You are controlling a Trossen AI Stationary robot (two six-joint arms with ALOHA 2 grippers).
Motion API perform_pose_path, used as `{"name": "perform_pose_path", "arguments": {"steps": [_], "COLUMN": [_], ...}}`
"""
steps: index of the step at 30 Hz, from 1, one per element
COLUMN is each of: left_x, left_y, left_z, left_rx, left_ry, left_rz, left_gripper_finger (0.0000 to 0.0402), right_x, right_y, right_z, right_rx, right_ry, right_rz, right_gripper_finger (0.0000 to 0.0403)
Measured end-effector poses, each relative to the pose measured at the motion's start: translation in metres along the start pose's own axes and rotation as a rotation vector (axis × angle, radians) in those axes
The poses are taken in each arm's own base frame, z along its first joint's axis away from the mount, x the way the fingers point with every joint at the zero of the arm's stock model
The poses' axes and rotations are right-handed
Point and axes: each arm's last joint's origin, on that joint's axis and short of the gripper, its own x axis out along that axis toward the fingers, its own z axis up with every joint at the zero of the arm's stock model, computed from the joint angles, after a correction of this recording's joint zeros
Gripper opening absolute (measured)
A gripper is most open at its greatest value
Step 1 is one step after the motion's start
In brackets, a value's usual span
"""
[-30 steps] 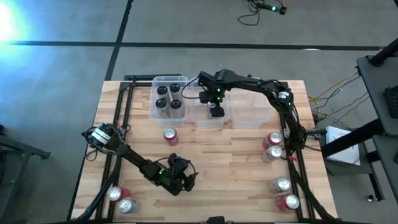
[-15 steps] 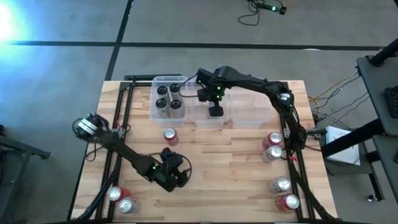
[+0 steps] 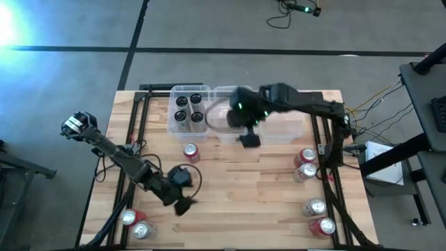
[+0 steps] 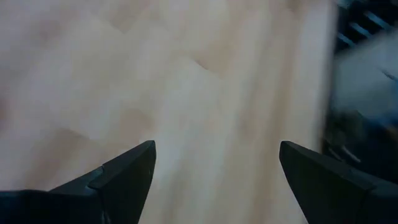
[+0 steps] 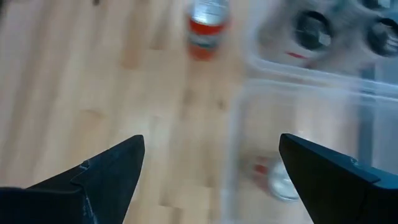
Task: Sort soda cans
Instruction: Put the bottom red-silver soda can into the middle transparent bin
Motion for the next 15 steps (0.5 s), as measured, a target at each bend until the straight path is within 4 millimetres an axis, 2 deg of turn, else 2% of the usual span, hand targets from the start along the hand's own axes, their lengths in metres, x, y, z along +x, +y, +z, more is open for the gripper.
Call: {"name": "perform_pose_path", "arguments": {"steps": [3, 6, 11, 15], "left_x": [-0.009, -0.019, -0.038, -0.058], "left_y": [-0.004, -0.013, -0.033, -0.053], "left_z": [-0.003, 0.002, 0.013, 0.022], "left_rx": [-0.026, -0.061, -0.046, -0.022], "left_ry": [0.141, 0.245, 0.378, 0.451], "left_rz": [-0.109, -0.166, -0.162, -0.129], "left_gripper_finger": [0.0326, 0.0326, 0.0326, 0.0326], "right_x": [0.002, 0.016, 0.044, 0.063], "right_y": [0.037, 0.073, 0.129, 0.162], "right_z": [0.006, 0.009, 0.005, -0.004], "right_rx": [-0.037, -0.062, -0.104, -0.075], "right_ry": [-0.024, -0.019, 0.015, 0.011], "right_rz": [0.017, -0.029, -0.107, -0.102], "right_gripper_finger": [0.0368, 0.0368, 0.0368, 0.0368]}}
